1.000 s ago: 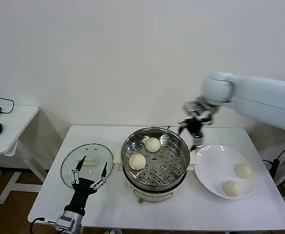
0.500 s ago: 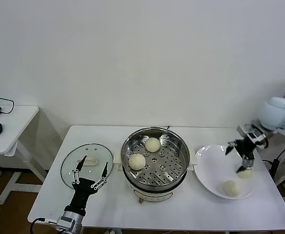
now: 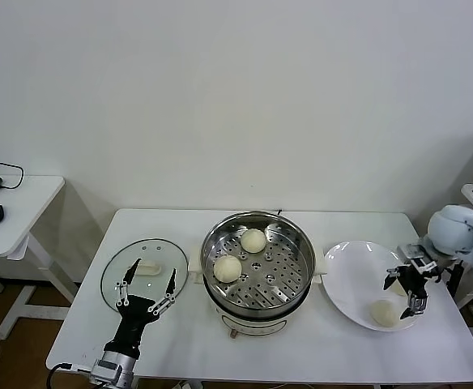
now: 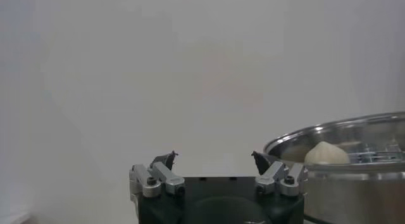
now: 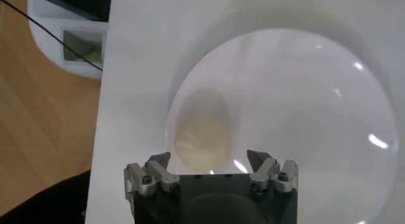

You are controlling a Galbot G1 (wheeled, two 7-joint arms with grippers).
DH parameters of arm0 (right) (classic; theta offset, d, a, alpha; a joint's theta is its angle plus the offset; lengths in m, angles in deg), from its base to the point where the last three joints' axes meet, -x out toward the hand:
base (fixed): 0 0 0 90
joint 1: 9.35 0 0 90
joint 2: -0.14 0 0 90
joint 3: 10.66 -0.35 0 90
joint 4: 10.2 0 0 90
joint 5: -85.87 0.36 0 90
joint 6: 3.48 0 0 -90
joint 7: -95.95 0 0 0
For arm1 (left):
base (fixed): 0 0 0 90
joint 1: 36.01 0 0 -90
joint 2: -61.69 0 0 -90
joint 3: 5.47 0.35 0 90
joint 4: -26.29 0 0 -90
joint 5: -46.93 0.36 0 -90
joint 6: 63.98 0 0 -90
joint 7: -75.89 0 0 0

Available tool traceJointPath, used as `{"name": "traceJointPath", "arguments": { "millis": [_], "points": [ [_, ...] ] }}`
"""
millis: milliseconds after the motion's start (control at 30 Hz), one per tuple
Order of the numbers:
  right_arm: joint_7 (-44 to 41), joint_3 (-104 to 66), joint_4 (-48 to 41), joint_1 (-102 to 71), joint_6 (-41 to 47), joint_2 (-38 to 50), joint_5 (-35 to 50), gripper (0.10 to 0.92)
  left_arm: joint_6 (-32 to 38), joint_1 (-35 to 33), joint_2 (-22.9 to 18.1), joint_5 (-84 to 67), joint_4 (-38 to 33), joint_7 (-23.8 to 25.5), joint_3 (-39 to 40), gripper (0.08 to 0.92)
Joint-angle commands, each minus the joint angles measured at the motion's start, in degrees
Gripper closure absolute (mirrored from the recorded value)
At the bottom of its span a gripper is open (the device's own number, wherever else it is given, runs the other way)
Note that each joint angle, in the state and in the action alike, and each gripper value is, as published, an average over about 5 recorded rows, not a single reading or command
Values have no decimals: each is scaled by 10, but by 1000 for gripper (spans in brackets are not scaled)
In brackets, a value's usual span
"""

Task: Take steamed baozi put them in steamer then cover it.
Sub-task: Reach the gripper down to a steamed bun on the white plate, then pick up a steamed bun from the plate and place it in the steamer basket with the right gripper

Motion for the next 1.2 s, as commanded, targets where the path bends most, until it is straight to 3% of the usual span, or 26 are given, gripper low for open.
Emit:
{"name": "traceJointPath", "arguments": {
  "millis": [33, 333, 567, 767, 1200],
  "points": [
    [10, -44, -34, -73, -3, -17, -15, 203, 0, 1, -3, -1, 4, 0, 1, 177],
    [15, -69, -52, -95, -3, -30, -16, 215, -2, 0, -3, -1, 1, -1, -7, 177],
    [11, -45, -37, -51, 1, -27, 0, 361, -4, 0, -3, -2, -3, -1, -7, 177],
    [-9, -13, -1, 47, -10, -22, 14, 404, -7, 1, -3, -2, -5, -1, -1, 177],
    [-23, 133, 123, 395, -202, -158, 50, 406, -7, -3, 2, -2, -18, -2, -1, 177]
  ]
}}
